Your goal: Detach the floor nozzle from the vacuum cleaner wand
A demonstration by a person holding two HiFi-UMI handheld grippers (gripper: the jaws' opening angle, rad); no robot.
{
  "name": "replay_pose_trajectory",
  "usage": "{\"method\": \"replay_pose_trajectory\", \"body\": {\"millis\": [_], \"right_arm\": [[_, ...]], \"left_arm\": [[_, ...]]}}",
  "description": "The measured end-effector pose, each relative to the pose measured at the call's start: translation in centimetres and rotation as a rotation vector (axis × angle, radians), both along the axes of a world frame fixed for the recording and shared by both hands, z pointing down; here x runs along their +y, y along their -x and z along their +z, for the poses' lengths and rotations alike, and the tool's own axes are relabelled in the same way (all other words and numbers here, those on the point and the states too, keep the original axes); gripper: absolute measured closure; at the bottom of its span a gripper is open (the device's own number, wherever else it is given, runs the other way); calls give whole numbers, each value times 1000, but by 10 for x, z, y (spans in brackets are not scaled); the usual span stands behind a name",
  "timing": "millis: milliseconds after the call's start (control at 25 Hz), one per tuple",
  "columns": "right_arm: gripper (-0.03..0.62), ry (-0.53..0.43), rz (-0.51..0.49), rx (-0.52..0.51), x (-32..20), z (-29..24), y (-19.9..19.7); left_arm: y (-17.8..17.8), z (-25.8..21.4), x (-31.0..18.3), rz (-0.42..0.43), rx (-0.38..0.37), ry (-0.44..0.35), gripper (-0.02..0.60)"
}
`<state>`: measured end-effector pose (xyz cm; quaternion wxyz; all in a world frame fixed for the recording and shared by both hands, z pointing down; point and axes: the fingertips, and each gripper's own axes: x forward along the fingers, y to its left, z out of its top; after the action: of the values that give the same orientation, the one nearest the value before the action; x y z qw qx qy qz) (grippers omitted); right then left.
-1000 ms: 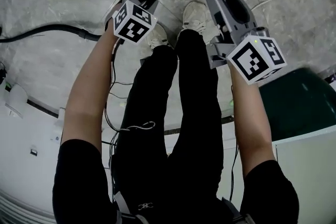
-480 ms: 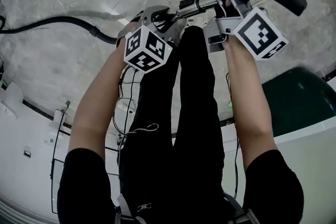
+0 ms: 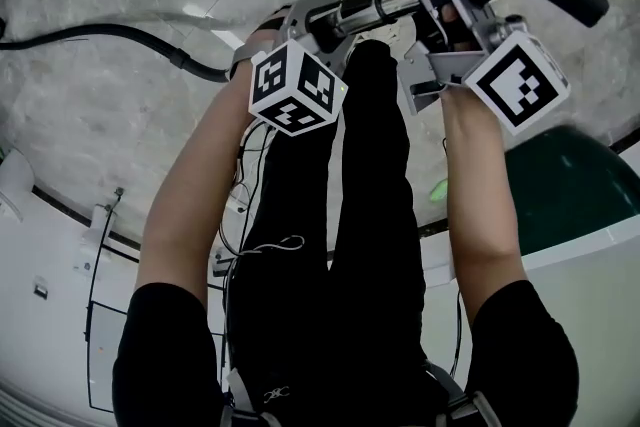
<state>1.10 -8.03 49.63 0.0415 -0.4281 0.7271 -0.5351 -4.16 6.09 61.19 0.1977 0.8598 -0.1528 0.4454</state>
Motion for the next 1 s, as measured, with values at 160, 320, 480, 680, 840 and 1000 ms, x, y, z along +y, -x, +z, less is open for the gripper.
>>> {"method": "replay_pose_trajectory", "body": {"millis": [160,320,480,680,840,1000], "right_arm": [[464,-11,-12,30,9,-11,9],[465,-45,-41,20,21,-8,22],[467,-151,-155,-144,36,-20,36],[467,-236,-344,-284,46,-44,58],[467,23,-222,-105,28,-9,64],[468,305,-24,129,28,28,41]], "left_arm": [[-8,-6,7,-1,52,19,502],[2,-9,29,55,143,127,506],[7,-28,54,140,277,315,508],[10,-58,74,154,390,511,509],[20,-34,58,3,253,371,511],[23,-11,52,-61,144,254,511]]}}
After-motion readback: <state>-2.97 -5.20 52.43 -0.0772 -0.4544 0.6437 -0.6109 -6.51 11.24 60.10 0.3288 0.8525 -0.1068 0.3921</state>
